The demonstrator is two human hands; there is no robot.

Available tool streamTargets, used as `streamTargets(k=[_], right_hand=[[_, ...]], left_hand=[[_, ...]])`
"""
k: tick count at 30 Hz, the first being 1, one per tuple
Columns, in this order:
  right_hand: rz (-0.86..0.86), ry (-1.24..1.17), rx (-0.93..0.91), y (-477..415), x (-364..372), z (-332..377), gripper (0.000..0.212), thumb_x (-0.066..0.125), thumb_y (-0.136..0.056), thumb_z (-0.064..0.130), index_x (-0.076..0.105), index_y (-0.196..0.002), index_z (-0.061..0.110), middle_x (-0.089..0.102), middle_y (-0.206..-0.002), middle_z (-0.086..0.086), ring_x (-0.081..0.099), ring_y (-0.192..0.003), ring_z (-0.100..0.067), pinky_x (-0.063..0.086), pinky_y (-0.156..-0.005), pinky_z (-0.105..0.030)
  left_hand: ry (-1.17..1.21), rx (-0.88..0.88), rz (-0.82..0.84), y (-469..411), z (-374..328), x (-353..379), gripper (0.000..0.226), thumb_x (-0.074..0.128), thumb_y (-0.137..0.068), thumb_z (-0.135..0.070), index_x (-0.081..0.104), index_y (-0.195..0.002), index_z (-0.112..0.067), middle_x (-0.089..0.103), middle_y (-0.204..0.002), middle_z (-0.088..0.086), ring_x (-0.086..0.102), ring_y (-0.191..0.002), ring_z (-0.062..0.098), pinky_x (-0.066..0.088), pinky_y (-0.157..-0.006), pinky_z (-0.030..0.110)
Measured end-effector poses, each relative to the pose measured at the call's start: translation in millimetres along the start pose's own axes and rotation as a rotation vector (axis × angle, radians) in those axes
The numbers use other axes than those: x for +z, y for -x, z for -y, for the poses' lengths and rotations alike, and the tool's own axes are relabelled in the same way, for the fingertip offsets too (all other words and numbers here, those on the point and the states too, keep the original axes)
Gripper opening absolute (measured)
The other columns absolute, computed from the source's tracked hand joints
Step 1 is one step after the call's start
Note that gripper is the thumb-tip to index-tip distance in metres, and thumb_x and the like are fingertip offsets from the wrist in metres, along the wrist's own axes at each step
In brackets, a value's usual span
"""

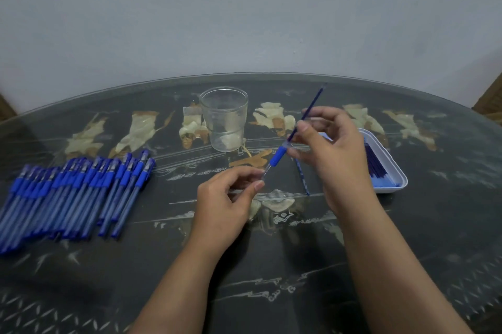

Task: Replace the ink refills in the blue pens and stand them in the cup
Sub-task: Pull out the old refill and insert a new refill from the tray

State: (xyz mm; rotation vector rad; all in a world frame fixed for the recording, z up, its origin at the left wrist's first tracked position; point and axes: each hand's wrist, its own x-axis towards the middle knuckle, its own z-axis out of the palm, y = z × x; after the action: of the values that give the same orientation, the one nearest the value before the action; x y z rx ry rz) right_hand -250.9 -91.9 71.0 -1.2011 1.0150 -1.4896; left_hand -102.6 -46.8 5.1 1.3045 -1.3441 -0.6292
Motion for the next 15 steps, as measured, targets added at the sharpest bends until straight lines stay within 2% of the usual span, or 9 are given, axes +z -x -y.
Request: streamTargets(k=[3,6,10,12,15], right_hand=[[0.134,0.103,0.008,3,7,-2,0.013,0.065,-0.089,0.002,0.065,-0.092,0.014,0.068,-0.088,-0.008,0.069,-0.088,-0.024,0.060,-0.078,-0.043],[0.225,0.133,-0.002,6,14,-5,0.011,0.067,-0.089,0.008,0.069,-0.090,0.019,0.070,-0.092,-0.013,0.069,-0.091,-0.030,0.060,-0.078,-0.042],[0.231,0.130,-0.007,9,20,-14,0.012,0.065,-0.090,0.006,0.071,-0.094,0.017,0.066,-0.084,-0.009,0.066,-0.080,-0.021,0.061,-0.071,-0.037],[0.235,0.293,-0.031,10,22,-25,0.016,0.066,-0.089,0.007,0.071,-0.092,0.022,0.067,-0.081,-0.005,0.064,-0.077,-0.020,0.059,-0.071,-0.032],[0.278,0.566,-0.136,12,29,-45,0.016,0.068,-0.087,0.011,0.072,-0.091,0.026,0.066,-0.078,0.007,0.053,-0.067,-0.003,0.047,-0.067,-0.017]], left_hand=[[0.092,-0.023,-0.041,0,-4,-3,0.024,0.072,-0.082,-0.001,0.074,-0.091,-0.023,0.074,-0.087,-0.012,0.067,-0.078,0.000,0.048,-0.071,0.010],[0.114,-0.035,-0.099,1,-7,-10,0.023,0.070,-0.084,-0.003,0.072,-0.092,-0.025,0.074,-0.086,-0.010,0.069,-0.082,0.004,0.050,-0.073,0.012],[0.143,-0.060,-0.224,2,-8,-24,0.026,0.067,-0.087,-0.003,0.069,-0.092,-0.028,0.074,-0.086,-0.006,0.069,-0.085,0.005,0.050,-0.074,0.011],[0.137,-0.072,-0.290,3,-6,-32,0.024,0.066,-0.088,-0.005,0.068,-0.092,-0.029,0.073,-0.089,-0.005,0.069,-0.087,0.005,0.051,-0.077,0.013],[0.127,-0.100,-0.369,5,1,-44,0.021,0.064,-0.090,-0.008,0.065,-0.093,-0.029,0.072,-0.093,-0.003,0.068,-0.091,0.008,0.052,-0.080,0.017]])
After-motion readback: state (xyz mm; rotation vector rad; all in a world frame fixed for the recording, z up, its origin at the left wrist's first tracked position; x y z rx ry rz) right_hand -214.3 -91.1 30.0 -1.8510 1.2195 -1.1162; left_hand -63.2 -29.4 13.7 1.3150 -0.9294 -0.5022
